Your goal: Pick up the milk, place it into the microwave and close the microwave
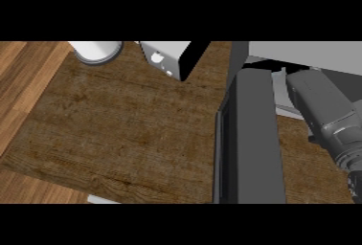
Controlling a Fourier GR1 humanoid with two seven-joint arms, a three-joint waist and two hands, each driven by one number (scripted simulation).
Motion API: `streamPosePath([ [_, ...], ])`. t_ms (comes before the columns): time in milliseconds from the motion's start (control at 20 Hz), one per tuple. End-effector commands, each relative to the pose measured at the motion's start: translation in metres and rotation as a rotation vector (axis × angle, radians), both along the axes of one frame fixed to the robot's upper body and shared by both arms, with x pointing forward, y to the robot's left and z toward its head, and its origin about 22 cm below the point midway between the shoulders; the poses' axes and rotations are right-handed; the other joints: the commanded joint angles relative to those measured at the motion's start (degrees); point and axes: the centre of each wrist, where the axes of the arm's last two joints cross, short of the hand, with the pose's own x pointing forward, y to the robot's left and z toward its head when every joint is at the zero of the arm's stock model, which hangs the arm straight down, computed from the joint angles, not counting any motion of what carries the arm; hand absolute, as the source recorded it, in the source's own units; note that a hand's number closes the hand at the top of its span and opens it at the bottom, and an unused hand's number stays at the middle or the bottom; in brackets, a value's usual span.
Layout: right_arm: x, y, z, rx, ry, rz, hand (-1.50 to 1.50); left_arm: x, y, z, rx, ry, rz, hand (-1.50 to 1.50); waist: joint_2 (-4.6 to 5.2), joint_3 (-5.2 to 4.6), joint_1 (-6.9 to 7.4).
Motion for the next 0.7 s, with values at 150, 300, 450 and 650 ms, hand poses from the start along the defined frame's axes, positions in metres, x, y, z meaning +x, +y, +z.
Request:
streamPosePath([
  [150, 0.009, 0.051, 0.013, 0.014, -0.009, -0.021, -1.50, 0.003, -0.002, -0.003, 0.008, 0.018, -0.026, -1.50, -0.55, -0.08, 0.26],
  [300, 0.012, 0.060, 0.022, 0.011, -0.034, 0.030, -1.50, 0.008, 0.000, -0.005, 0.014, 0.039, -0.021, -1.50, -0.64, -0.06, -0.92],
  [450, 0.013, 0.067, 0.023, 0.029, -0.064, 0.031, -1.50, 0.009, -0.002, -0.010, 0.006, 0.040, -0.014, -1.50, -1.02, -0.07, -1.85],
  [650, 0.013, 0.071, 0.024, 0.061, -0.097, -0.041, -1.50, 0.009, -0.001, -0.017, -0.007, 0.078, -0.016, -1.50, -1.47, -0.09, -3.45],
])
